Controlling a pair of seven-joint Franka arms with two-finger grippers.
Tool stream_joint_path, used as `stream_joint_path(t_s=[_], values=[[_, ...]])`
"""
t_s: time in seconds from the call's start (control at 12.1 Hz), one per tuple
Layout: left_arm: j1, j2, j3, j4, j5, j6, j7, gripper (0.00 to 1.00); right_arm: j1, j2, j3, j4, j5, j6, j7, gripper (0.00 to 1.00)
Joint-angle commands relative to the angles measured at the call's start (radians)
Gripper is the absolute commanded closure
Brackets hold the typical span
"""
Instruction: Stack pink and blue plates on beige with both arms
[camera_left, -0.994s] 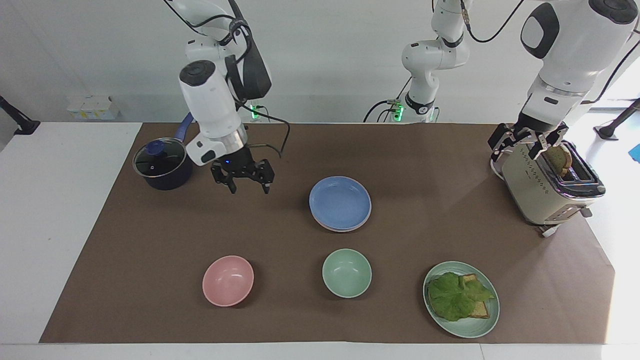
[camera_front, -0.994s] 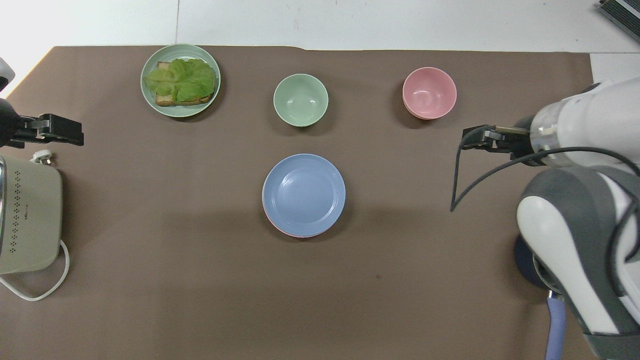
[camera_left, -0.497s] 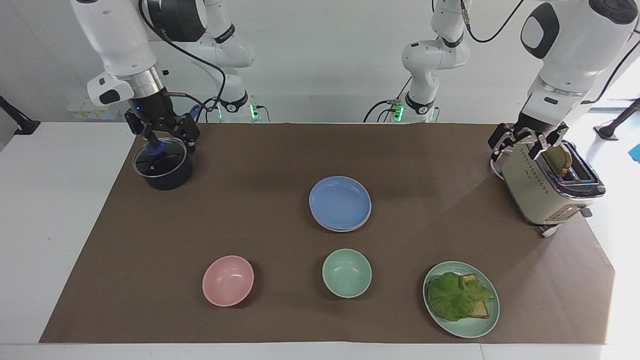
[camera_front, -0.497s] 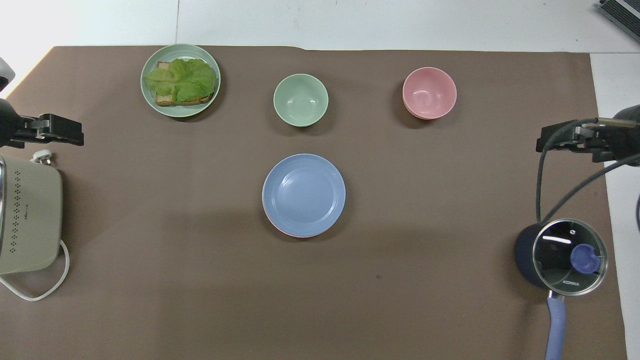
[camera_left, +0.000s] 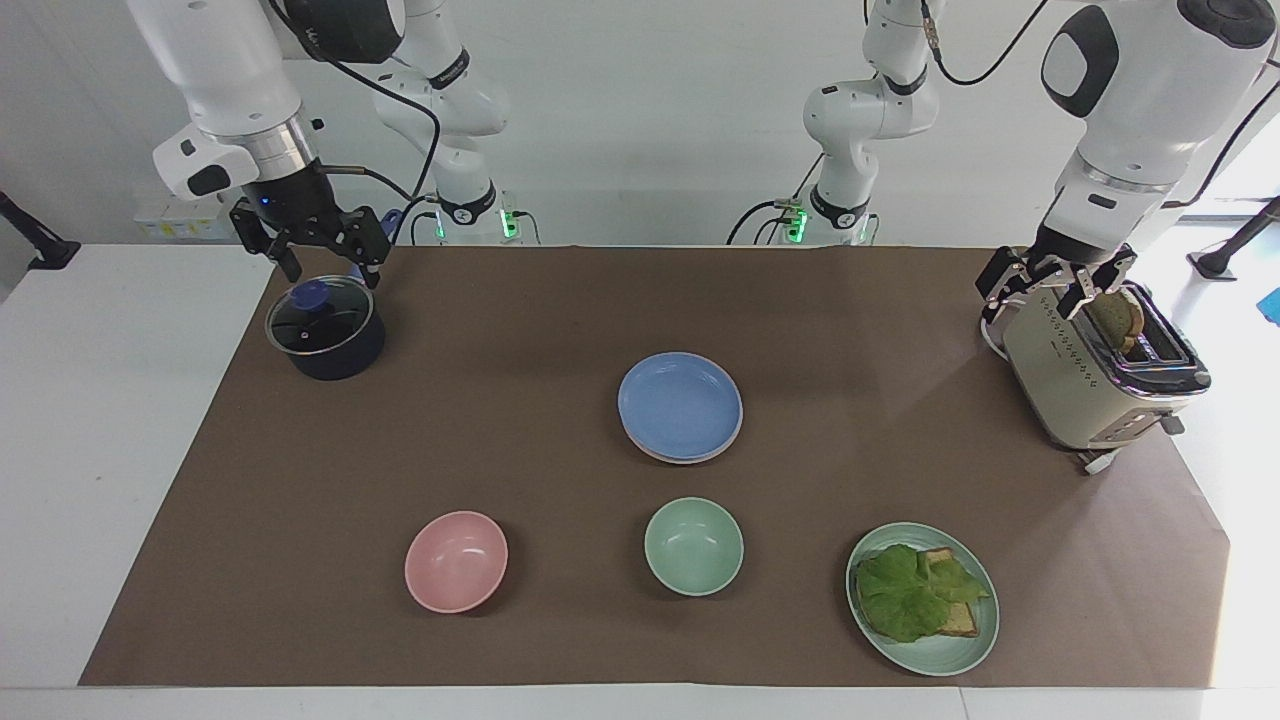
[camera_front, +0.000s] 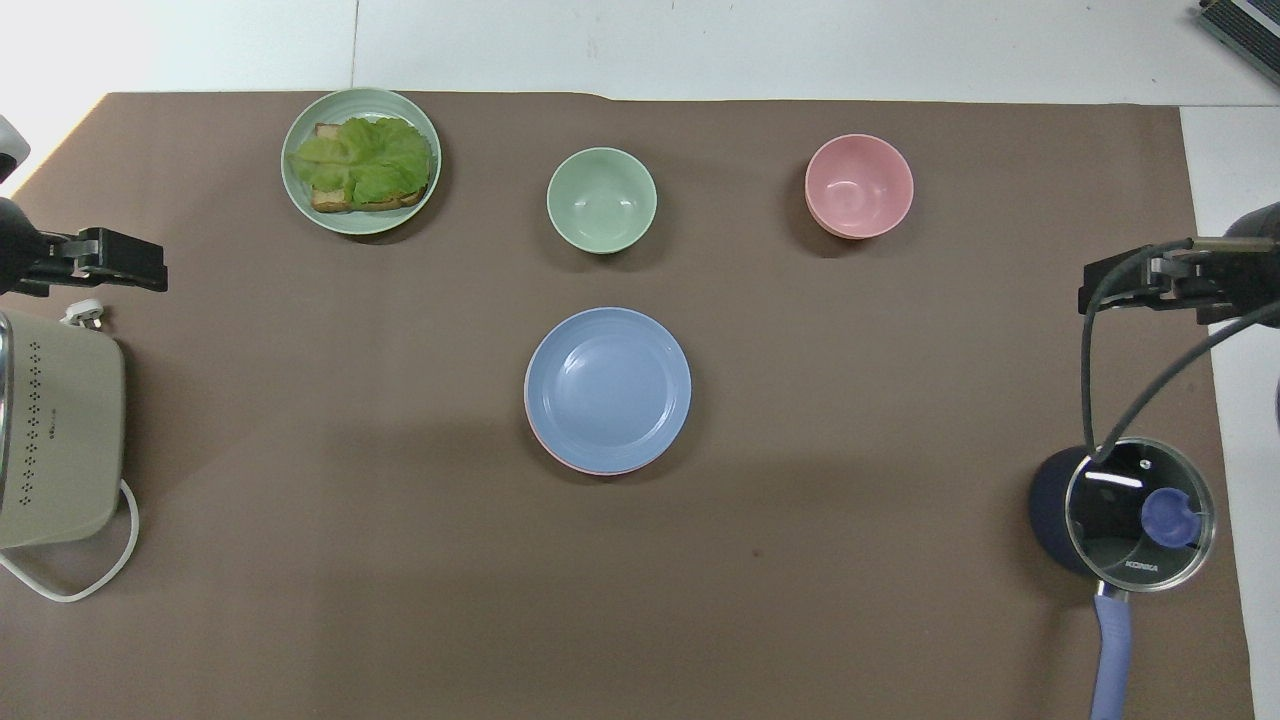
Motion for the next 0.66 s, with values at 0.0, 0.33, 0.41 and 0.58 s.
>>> stream_joint_path(t_s=[0.0, 0.33, 0.41, 0.58], values=[[0.007, -0.024, -0.001, -0.024, -0.01, -0.008, 0.006, 0.0, -0.002, 0.011, 0.006, 0.021, -0.004, -0.022, -0.021, 0.0], [0.007, -0.024, -0.001, -0.024, -0.01, -0.008, 0.006, 0.0, -0.01, 0.007, 0.006, 0.012, 0.001, -0.02, -0.028, 0.0], [0.007, -0.024, -0.001, -0.024, -0.01, -0.008, 0.006, 0.0, -0.011, 0.006, 0.006, 0.01, 0.001, -0.019, -0.028, 0.0], [0.007, -0.024, -0.001, -0.024, -0.01, -0.008, 0.006, 0.0, -0.011, 0.005, 0.004, 0.009, 0.001, -0.019, -0.03, 0.0]])
